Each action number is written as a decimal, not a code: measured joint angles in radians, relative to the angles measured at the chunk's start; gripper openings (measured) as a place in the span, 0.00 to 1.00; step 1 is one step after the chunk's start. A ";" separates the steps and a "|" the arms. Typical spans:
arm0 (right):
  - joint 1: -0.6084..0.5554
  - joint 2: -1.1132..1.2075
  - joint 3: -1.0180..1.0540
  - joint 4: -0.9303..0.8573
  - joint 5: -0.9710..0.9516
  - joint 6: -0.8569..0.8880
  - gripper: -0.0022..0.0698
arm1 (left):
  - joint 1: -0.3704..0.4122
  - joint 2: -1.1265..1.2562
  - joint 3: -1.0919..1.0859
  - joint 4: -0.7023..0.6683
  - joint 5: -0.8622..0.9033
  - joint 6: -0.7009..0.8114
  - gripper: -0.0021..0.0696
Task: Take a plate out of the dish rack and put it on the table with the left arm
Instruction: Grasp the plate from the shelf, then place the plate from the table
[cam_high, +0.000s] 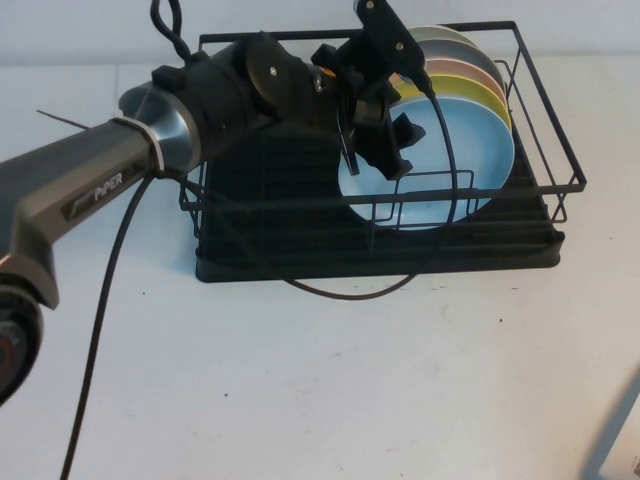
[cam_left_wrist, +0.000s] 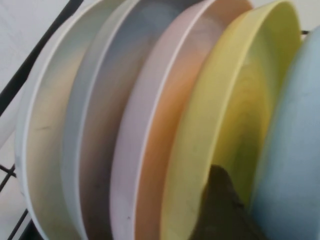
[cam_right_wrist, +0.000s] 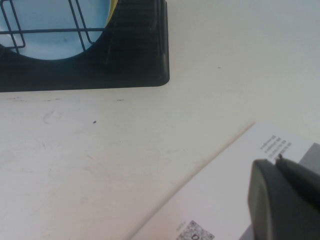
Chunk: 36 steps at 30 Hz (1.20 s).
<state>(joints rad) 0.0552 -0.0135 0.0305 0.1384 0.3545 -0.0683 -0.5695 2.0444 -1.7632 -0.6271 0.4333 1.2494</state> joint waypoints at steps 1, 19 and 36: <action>0.000 0.000 0.000 0.000 0.000 0.000 0.00 | 0.000 0.004 0.000 -0.001 -0.010 0.000 0.51; 0.000 0.000 0.000 0.000 0.000 0.000 0.00 | -0.004 -0.217 -0.056 0.116 0.040 -0.043 0.13; 0.000 0.000 0.000 0.019 0.000 0.000 0.00 | 0.261 -0.455 0.112 -0.151 0.683 -0.724 0.13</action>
<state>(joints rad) 0.0552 -0.0135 0.0305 0.1573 0.3545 -0.0683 -0.3084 1.5895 -1.6507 -0.7778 1.1165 0.5250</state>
